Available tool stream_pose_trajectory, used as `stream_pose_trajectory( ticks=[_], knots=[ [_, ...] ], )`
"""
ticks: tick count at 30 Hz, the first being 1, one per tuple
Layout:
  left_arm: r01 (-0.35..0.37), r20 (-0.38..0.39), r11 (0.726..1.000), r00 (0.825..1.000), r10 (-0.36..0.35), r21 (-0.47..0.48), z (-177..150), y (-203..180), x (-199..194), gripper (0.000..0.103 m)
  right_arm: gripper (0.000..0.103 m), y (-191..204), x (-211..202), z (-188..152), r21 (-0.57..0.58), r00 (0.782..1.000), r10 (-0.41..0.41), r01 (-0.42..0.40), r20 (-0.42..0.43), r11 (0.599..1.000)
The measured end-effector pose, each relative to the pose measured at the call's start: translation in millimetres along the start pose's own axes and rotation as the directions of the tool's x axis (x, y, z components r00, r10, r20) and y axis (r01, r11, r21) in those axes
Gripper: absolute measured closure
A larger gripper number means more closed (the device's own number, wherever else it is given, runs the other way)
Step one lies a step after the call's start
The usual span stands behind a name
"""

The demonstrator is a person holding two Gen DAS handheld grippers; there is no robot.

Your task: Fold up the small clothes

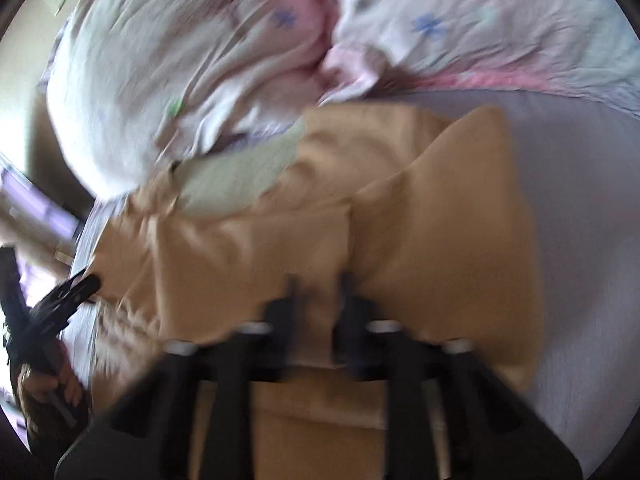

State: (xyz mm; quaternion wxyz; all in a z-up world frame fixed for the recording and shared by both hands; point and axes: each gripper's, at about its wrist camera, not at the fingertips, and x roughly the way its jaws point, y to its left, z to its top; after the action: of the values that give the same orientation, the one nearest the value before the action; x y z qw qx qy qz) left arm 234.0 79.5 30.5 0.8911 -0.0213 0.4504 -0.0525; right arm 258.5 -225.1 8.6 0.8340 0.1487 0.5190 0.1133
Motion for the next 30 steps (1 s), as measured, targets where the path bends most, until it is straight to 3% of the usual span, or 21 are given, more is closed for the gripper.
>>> stream_pose_trajectory(
  ticks=[2,4,8,10,11,13,15,17,18,20,23,25,26,28,30],
  knots=[
    [-0.031,-0.018,0.998,0.999,0.032,0.052,-11,-5,4,0.025,0.099,4,-6,-6,-0.042,0.999,-0.017,0.018,0.039,0.999],
    [-0.05,-0.007,0.995,0.999,0.051,0.084,-16,-10,0,0.025,0.099,5,-26,-6,-0.054,0.99,-0.034,0.042,0.134,0.998],
    [0.037,0.004,0.997,0.999,-0.037,0.064,-16,-15,-9,0.025,0.099,-1,-73,5,-0.015,0.941,-0.114,0.125,0.32,0.992],
    [0.035,-0.003,0.996,0.999,-0.034,0.082,-18,-23,-8,0.025,0.097,-9,-66,7,0.019,0.941,-0.185,0.187,0.283,0.982],
    [0.013,-0.006,0.995,1.0,-0.013,0.097,-19,-27,-4,0.025,0.095,-17,-50,5,0.035,0.942,-0.263,0.261,0.208,0.965],
    [-0.021,0.006,0.993,1.0,0.02,0.118,-24,-32,-5,0.025,0.095,-32,-36,0,0.075,0.918,-0.373,0.366,0.132,0.928],
    [0.017,0.037,0.994,0.999,-0.021,0.109,-33,-27,-26,0.025,0.091,-43,-55,-18,0.126,0.941,-0.292,0.273,0.17,0.954],
    [0.065,0.072,0.992,0.995,-0.073,0.105,-46,-19,-54,0.022,0.04,-44,-85,-40,0.13,0.952,-0.197,0.17,0.235,0.977],
    [0.088,0.098,0.99,0.99,-0.099,0.106,-59,-12,-75,0.016,0.032,-43,-104,-57,0.105,0.953,-0.113,0.087,0.28,0.991],
    [0.112,0.138,0.988,0.982,-0.126,0.105,-86,2,-107,0.004,0.031,-38,-135,-96,0.012,0.947,0.068,-0.076,0.312,0.997],
    [0.197,0.151,0.975,0.966,-0.212,0.106,-130,19,-141,0.004,0.03,-32,-160,-151,-0.093,0.924,0.271,-0.255,0.271,0.963],
    [0.296,0.137,0.952,0.943,-0.303,0.072,-164,35,-159,0.004,0.027,-35,-173,-198,-0.142,0.897,0.384,-0.36,0.218,0.922],
    [0.352,0.129,0.935,0.926,-0.354,0.04,-181,44,-163,0.004,0.023,-39,-177,-225,-0.154,0.89,0.417,-0.392,0.187,0.907],
    [0.454,0.112,0.89,0.887,-0.447,-0.042,-217,60,-166,0.004,0.023,-47,-179,-263,-0.135,0.902,0.405,-0.387,0.15,0.912],
    [0.49,0.1,0.866,0.871,-0.482,-0.099,-248,70,-164,0.005,0.023,-61,-178,-285,-0.076,0.914,0.385,-0.378,0.13,0.923]
  ],
)
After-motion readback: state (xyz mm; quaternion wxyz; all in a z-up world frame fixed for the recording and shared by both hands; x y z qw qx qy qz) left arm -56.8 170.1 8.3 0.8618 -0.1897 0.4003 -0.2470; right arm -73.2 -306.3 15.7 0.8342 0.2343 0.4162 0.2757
